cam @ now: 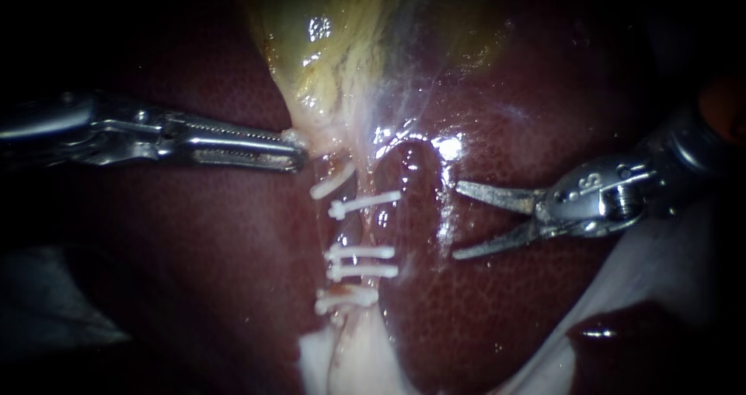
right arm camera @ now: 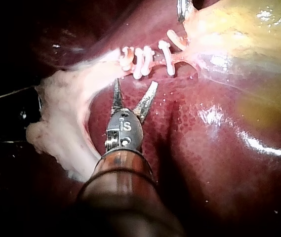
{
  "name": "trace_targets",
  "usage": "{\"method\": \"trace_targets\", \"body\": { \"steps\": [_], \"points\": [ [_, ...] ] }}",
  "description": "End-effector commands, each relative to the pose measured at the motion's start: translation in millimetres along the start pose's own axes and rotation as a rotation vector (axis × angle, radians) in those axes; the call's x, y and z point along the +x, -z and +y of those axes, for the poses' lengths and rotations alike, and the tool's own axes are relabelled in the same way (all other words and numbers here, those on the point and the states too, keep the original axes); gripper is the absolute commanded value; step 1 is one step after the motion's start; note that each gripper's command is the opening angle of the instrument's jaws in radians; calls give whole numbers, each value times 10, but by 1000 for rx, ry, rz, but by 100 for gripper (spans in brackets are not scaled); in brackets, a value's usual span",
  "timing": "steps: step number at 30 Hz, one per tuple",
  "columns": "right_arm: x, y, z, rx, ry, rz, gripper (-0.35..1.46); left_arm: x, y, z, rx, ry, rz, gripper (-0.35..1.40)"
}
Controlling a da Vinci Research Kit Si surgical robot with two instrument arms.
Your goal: Go to the cutting position right tube
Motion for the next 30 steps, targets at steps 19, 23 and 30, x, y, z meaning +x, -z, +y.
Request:
{"method": "trace_targets", "body": {
  "steps": [19, 23, 30],
  "points": [
    [1, -36, -4, 103, -31, 33, 145, 46, 66, 36, 8, -2, 38, -35],
    [-6, -67, -4, 165, -103, 43, 145, 45, 66, 37, 8, -2, 38, -35],
    [-26, -120, 2, 239, -200, 42, 145, 45, 65, 39, 10, -2, 38, -35]
  ]
}}
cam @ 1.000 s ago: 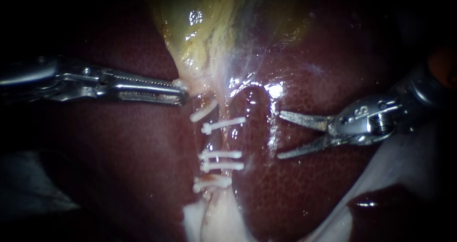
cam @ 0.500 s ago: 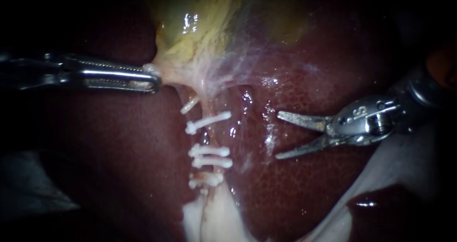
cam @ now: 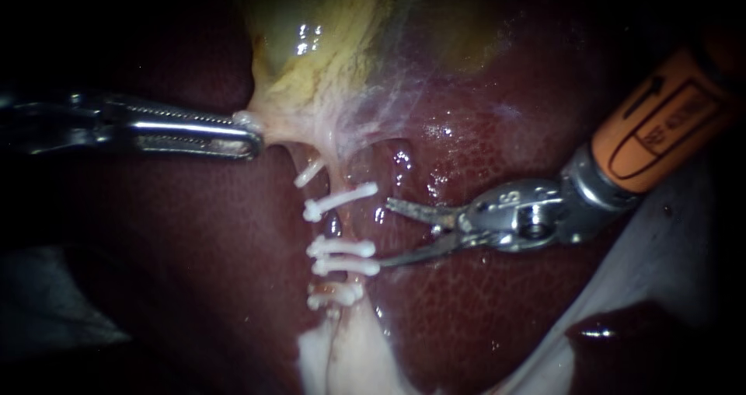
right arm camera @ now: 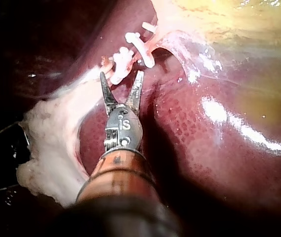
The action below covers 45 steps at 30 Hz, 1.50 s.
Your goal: Go to the cutting position right tube
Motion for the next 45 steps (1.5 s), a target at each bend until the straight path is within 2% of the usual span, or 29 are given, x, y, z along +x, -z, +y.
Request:
{"method": "trace_targets", "body": {
  "steps": [1, 4, 7, 14, 18, 21, 26, 40, 45],
  "points": [
    [-3, -5, 3, 12, -10, -4, 145, 0, 0, 0, 0, 0, 0, -35],
    [-11, -19, 10, 41, -40, -3, 145, 0, 0, 0, 1, 0, 0, -35],
    [-12, -30, 15, 65, -63, 7, 143, 0, 0, 0, 1, 0, 0, -35],
    [-1, -49, 25, 117, -101, 53, 143, -1, -1, 0, 1, -1, 0, -35],
    [6, -58, 28, 176, -109, 90, 143, -1, -1, 1, 1, -1, 0, -35],
    [9, -62, 27, 243, -105, 120, 140, -1, -1, 0, 1, -1, 0, -35],
    [15, -68, 25, 311, -99, 141, 135, -1, -1, 0, 1, -1, 0, -35],
    [36, -99, 27, 303, -155, 200, 137, -1, -4, 0, 6, -1, 1, -35],
    [38, -109, 24, 299, -183, 200, 138, -1, -5, 0, 6, -1, 1, -35]
  ]
}}
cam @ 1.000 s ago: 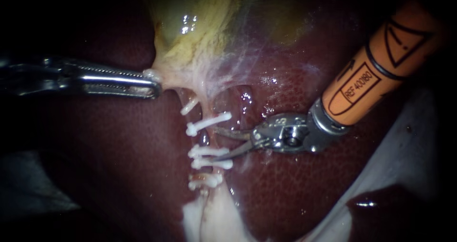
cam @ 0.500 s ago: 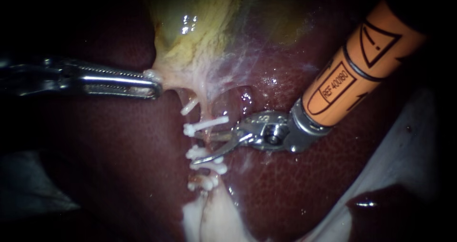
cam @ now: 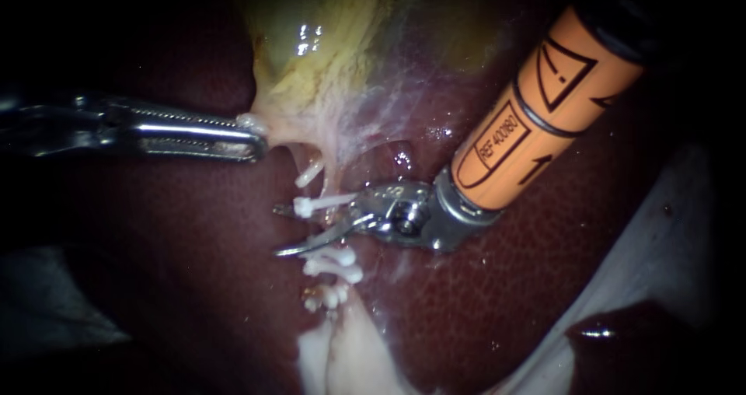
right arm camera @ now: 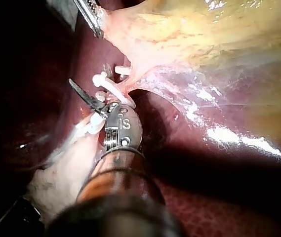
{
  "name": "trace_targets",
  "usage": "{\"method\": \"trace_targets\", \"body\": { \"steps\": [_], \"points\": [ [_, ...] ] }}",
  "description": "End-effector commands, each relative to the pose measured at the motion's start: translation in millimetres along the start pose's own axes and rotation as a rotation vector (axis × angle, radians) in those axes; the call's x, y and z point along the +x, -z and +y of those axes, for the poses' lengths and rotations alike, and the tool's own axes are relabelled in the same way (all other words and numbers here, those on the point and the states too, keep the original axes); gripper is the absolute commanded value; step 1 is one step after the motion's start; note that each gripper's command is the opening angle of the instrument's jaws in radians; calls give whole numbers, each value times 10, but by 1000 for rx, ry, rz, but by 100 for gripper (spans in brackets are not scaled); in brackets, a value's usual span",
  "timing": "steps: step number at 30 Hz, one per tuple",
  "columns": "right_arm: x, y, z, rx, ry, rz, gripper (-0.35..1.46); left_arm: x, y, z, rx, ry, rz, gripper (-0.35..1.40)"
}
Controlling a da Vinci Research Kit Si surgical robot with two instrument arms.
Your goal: Go to the cutting position right tube
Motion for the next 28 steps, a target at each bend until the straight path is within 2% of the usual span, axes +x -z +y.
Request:
{"method": "trace_targets", "body": {
  "steps": [1, 7, 12, 16, 19, 28],
  "points": [
    [-1, -1, -1, 2, -9, -3, 138, 0, 0, 0, 1, 0, 0, -35],
    [2, -5, -11, 11, -13, 6, 142, -1, -1, 0, 1, 0, 0, -35],
    [11, -4, -29, 35, -15, 28, 143, -1, 0, -1, 0, 0, 0, -35],
    [15, -5, -39, 45, -15, 28, 143, -1, 0, -1, 0, -1, 0, -35],
    [15, -5, -40, 46, -15, 28, 143, -1, 0, -1, 0, -1, 0, -35],
    [14, -2, -33, 42, -15, 29, 143, -1, 0, -2, 0, -1, 0, -35]
  ]
}}
